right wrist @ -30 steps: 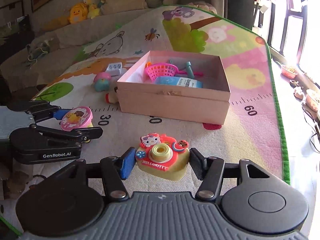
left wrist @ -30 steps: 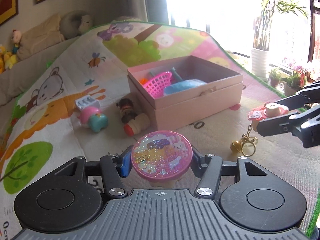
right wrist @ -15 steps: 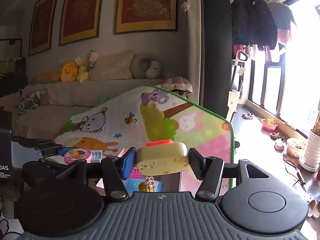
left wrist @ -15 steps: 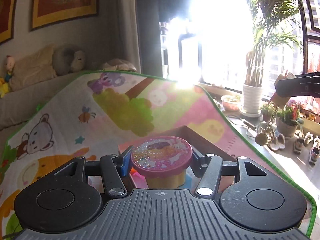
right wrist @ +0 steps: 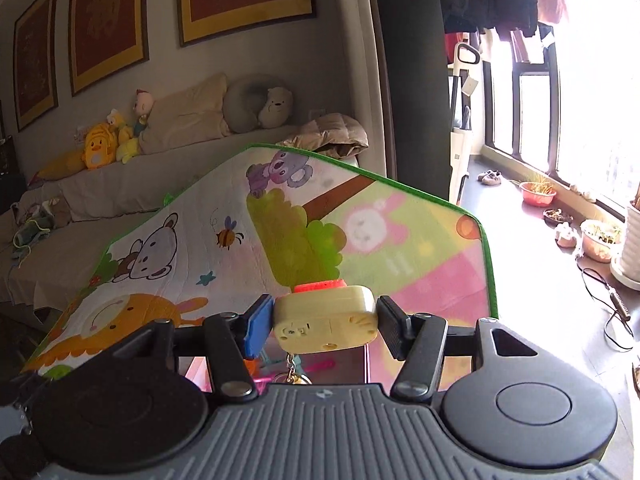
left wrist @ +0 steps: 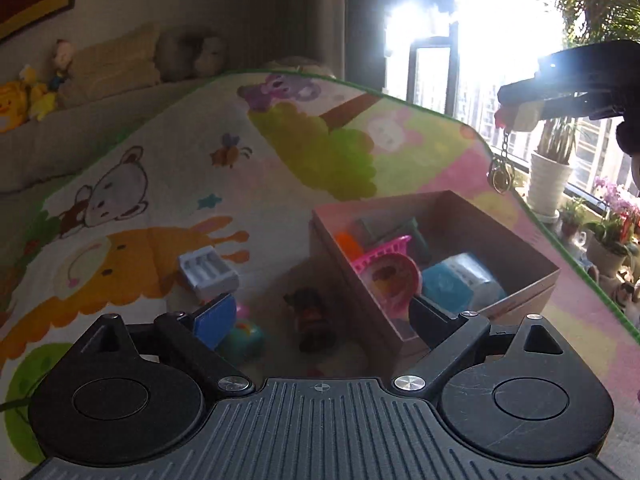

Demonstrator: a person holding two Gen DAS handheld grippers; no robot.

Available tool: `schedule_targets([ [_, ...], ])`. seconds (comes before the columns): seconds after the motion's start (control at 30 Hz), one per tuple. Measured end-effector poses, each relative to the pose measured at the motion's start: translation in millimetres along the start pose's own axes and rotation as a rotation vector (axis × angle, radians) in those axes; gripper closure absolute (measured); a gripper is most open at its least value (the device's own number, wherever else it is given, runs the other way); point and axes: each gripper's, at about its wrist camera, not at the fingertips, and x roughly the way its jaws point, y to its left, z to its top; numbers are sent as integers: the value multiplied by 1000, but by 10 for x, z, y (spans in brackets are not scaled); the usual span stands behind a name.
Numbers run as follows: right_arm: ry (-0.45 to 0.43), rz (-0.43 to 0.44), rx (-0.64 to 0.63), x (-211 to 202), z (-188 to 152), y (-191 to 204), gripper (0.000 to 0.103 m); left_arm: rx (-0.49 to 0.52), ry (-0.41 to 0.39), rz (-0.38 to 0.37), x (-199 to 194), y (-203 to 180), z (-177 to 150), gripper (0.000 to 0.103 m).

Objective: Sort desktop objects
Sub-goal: 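Carry pink round toy into box with left tool while right carries yellow keychain toy, then grasp the keychain with the right tool and drop it into the box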

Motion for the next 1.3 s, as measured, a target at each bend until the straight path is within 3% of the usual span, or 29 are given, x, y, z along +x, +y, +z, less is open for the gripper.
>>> schedule_targets([
  [0.13, 112, 20, 26, 291, -163, 28, 46, -29, 24, 33, -138, 244, -246, 3],
  [0.4, 245, 26, -10, 465, -466, 243, 46, -97, 41, 70, -227, 488, -470, 3],
  [0.57, 293, 123, -121, 464, -531, 772, 50, -57, 21, 114, -294, 513, -572, 2],
  [0.67, 333, 163, -234, 508, -576, 1243, 59, -9, -2, 170, -344, 552, -652, 2],
  [0.7, 355, 167, -264, 563, -588, 1401, 66, -14, -5, 175, -359, 581, -675, 2],
  [0.8, 406, 170, -332, 837, -591, 1773, 68, -74, -9, 157, -388, 700, -722, 2],
  [0.87, 459, 150, -360, 1114, -603, 1956, 69, -98, -8, 148, -389, 753, -775, 2],
  [0.97, 576, 72, -341, 1619, -665, 2088, 84, -136, -19, 126, -418, 819, -824, 1],
  [1.07, 577, -23, -446, 1930, -776, 2246, 87, -153, -45, 113, -460, 843, -853, 1],
  [1.2, 596, -88, -502, 2049, -870, 2284, 87, -164, -58, 95, -476, 854, -855, 1],
  [1.3, 629, -47, -529, 1880, -927, 2279, 87, -188, -59, 85, -478, 896, -857, 1],
])
